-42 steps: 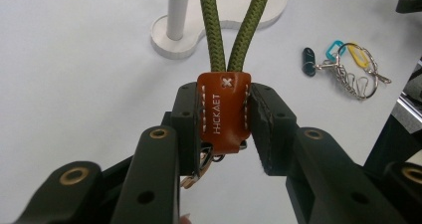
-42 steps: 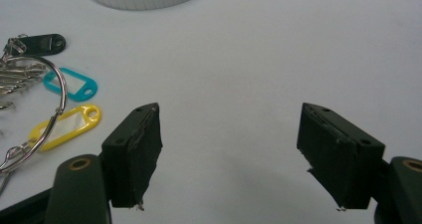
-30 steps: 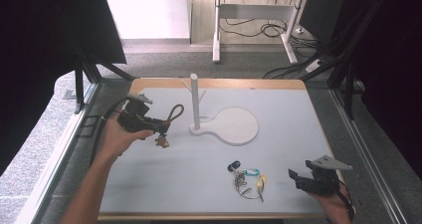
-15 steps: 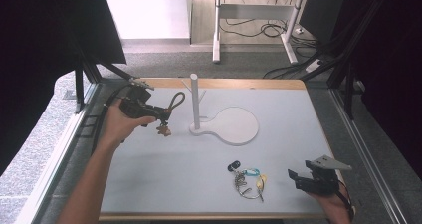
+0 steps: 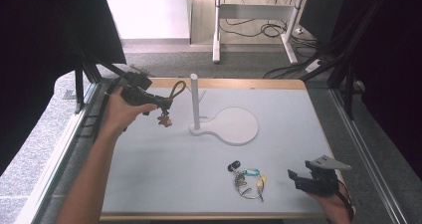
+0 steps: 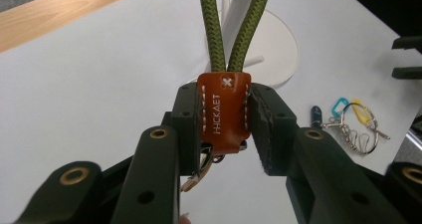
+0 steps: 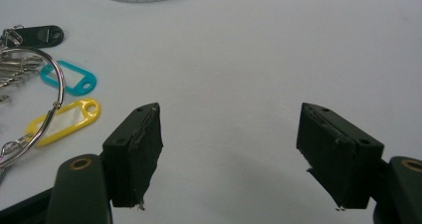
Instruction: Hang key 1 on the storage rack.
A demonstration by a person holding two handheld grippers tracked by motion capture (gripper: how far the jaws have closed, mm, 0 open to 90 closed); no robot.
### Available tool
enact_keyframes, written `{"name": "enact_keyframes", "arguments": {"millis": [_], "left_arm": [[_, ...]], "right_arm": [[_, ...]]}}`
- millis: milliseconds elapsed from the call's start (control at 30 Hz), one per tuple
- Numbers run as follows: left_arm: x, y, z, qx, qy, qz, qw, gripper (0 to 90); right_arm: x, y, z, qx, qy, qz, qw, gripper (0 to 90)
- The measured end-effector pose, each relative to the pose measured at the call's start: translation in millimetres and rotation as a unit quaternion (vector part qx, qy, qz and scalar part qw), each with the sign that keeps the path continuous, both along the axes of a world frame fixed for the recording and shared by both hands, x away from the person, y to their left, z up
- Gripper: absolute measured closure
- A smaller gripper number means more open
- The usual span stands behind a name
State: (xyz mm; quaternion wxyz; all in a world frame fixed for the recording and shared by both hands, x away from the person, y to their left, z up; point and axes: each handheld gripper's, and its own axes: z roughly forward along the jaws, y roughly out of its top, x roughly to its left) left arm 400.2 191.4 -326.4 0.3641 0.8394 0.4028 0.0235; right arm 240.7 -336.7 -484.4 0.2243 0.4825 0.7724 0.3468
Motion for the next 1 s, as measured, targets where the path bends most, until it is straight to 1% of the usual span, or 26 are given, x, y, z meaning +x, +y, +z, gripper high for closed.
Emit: {"name": "enact_keyframes", "arguments": {"millis": [67, 167, 300, 333, 600, 700, 800, 900, 1000], "left_arm": [[3.6, -0.5, 0.4, -0.006, 0.003, 0.0, 1.0, 67.0], [9.9, -0.9, -0.1, -0.005, 0.006, 0.007, 0.9999, 67.0], [14.7, 0.1, -0.8, -0.005, 0.009, 0.009, 0.9999, 67.0], [15.5, 0.0, -1.3, -0.008, 0.011, 0.01, 0.9999, 67.0], [24.1, -1.6, -7.1, -0.007, 0.02, 0.008, 0.9998, 67.0], [26.6, -2.2, -8.7, -0.01, 0.022, 0.007, 0.9997, 67.0], [29.2, -2.6, -10.5, -0.008, 0.025, 0.008, 0.9996, 67.0], [31.9, -2.7, -12.7, -0.012, 0.028, 0.008, 0.9995, 67.0], [34.1, -4.0, -15.3, -0.009, 0.031, 0.005, 0.9995, 67.0]], "right_arm": [[0.0, 0.7, -0.3, -0.001, 0.001, 0.0, 1.0, 26.0], [-0.1, 1.4, -1.0, -0.005, 0.001, 0.002, 1.0, 26.0], [0.0, 1.3, -1.2, -0.004, 0.003, 0.003, 1.0, 26.0], [0.2, 1.2, -1.3, -0.004, 0.003, 0.003, 1.0, 26.0], [0.3, 2.0, -1.9, -0.007, 0.005, 0.003, 1.0, 26.1], [0.3, 1.8, -1.9, 0.0, 0.007, 0.006, 1.0, 26.1], [0.1, 2.4, -1.6, 0.0, 0.008, 0.007, 0.9999, 26.1], [0.2, 3.0, -2.0, -0.001, 0.007, 0.009, 0.9999, 26.1], [0.4, 3.3, -2.6, -0.003, 0.009, 0.008, 0.9999, 26.1]]}}
